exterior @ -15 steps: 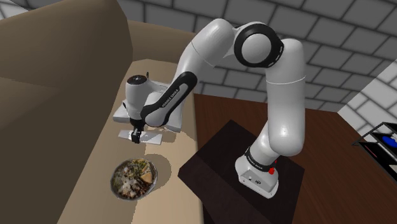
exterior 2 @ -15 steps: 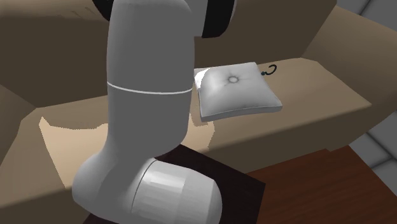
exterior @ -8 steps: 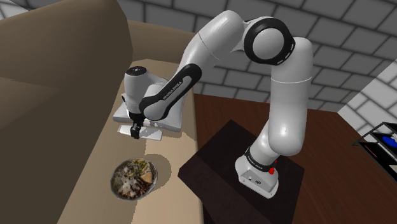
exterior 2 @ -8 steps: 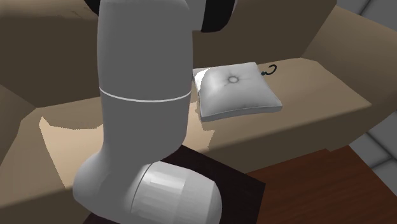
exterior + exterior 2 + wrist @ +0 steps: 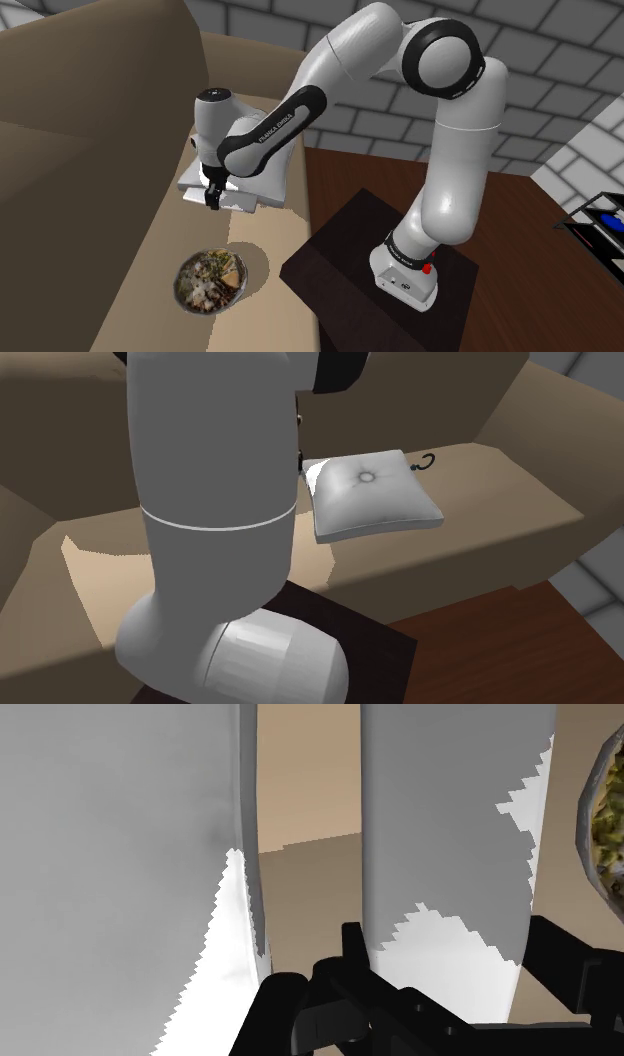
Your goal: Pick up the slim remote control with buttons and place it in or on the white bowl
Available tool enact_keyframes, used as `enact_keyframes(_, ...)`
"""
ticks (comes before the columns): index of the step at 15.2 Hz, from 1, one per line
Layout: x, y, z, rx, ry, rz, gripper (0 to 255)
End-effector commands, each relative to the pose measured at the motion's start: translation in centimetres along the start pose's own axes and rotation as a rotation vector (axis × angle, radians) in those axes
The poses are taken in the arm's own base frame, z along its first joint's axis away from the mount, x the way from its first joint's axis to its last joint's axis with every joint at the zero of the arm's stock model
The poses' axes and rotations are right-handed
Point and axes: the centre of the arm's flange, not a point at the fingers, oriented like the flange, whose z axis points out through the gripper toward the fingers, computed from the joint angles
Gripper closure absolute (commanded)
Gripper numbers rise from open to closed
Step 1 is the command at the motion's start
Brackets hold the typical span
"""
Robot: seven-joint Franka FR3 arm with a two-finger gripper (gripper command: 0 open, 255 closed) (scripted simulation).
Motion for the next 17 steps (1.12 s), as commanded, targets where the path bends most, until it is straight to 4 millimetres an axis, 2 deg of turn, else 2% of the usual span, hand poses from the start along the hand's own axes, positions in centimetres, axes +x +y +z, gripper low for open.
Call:
enact_keyframes(1, 0.1, -0.1, -0.8, 0.000, 0.000, 0.000, 255)
enact_keyframes(17, -4.5, -20.3, -1.3, 0.000, 0.000, 0.000, 255)
